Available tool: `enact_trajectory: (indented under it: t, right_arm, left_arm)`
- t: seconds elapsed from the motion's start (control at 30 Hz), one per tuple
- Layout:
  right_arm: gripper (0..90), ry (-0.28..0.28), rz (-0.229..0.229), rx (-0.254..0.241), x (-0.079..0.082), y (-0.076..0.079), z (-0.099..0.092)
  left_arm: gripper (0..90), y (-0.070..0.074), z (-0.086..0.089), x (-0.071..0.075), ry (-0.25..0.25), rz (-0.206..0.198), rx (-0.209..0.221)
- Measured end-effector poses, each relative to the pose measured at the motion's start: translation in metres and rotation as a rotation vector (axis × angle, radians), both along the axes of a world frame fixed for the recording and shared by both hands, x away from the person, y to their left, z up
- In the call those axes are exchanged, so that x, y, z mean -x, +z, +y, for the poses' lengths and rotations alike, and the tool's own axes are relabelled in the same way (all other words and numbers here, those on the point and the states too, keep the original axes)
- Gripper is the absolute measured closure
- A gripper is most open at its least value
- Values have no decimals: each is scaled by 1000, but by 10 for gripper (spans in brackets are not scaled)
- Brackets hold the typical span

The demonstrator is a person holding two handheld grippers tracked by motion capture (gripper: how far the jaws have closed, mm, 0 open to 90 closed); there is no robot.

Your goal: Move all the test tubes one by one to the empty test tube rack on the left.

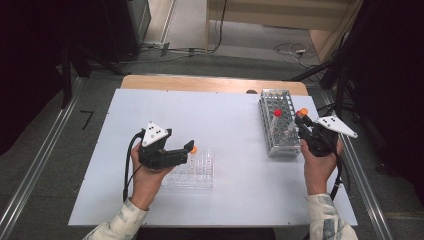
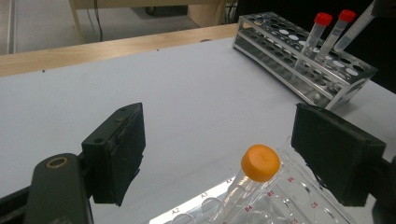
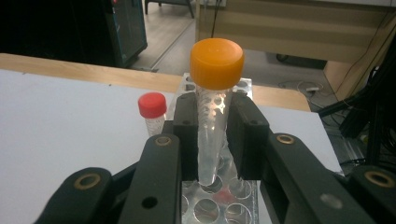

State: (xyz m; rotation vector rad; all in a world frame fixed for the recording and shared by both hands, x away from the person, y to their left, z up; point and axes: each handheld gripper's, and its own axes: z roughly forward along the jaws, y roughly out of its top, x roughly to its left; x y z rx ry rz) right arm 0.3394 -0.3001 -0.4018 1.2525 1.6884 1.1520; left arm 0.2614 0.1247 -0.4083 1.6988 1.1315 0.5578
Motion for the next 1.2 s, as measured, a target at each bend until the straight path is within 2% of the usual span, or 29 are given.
enact_trajectory:
  t: [0.4, 0.6, 0.9, 1.2]
  right_arm:
    - [722, 48, 19, -12, 10, 8, 6]
    - [722, 91, 23, -13, 17, 12, 13]
    - [723, 185, 28, 2, 23, 16, 41]
    - [722, 281, 59, 29, 18, 6, 85]
  left_arm:
    - [182, 2, 3, 0, 2, -7, 11]
    - [182, 3, 4, 1, -1, -8, 13]
    - [183, 5, 3, -2, 6, -10, 13]
    - [183, 5, 0, -5, 2, -8, 18]
